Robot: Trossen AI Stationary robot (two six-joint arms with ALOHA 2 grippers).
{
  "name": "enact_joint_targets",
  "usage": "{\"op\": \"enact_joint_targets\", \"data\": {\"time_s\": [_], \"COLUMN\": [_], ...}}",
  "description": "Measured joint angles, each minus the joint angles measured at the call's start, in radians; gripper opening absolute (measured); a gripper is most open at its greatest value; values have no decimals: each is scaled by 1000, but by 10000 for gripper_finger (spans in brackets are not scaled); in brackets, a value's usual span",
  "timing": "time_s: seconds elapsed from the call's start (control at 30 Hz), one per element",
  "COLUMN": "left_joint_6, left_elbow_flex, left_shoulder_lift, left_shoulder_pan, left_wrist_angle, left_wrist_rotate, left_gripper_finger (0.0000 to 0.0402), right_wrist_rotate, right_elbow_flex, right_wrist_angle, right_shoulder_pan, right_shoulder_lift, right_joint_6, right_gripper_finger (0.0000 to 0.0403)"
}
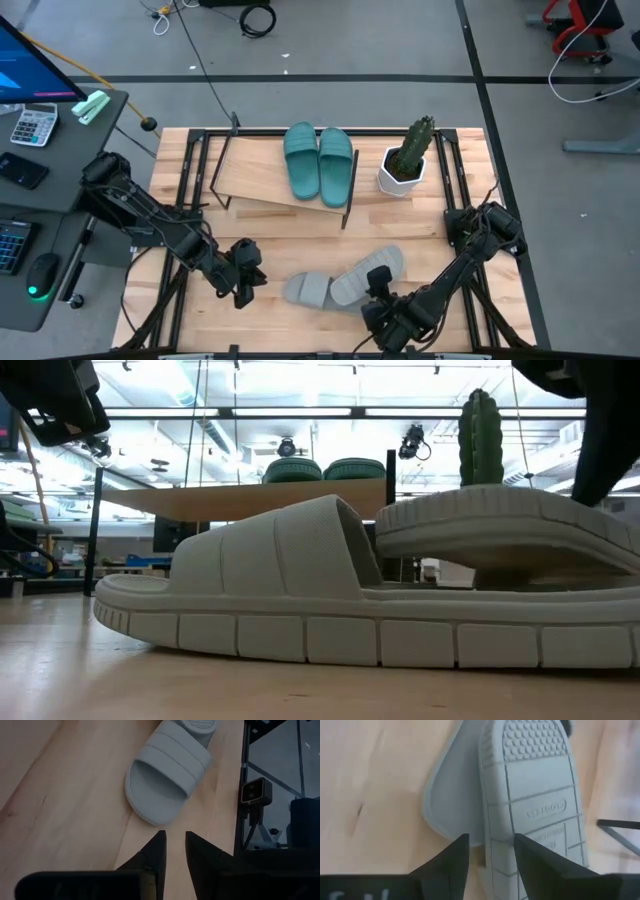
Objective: Pick and place slides into the shelf
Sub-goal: Put the gray slide on the shelf
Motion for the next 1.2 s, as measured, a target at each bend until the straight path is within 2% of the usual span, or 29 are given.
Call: {"op": "enact_joint_targets", "data": {"time_s": [0.3,0.6,0.83,1.0,1.2], "left_joint_6": [0,-1,-5,-5,-3], "left_elbow_flex": [0,0,0,0,0], "left_shoulder_lift": [0,0,0,0,0], "left_shoulder_pan": [0,-1,-16,-28,-29], "left_wrist_angle": [-12,-11,-7,-7,-10], "left_wrist_rotate": [0,40,49,51,50], "left_gripper_finger": [80,78,76,74,79], "right_wrist_rotate": [-12,-2,24,34,2], "right_elbow_flex": [-16,-13,-13,-14,-15], "right_wrist_angle": [3,18,32,32,43], "right_shoulder_pan": [-22,-45,-45,-52,-65], "right_shoulder_lift": [7,74,114,114,113], "right_joint_6": [14,11,72,151,180], "right_gripper_finger": [181,206,202,161,36]}}
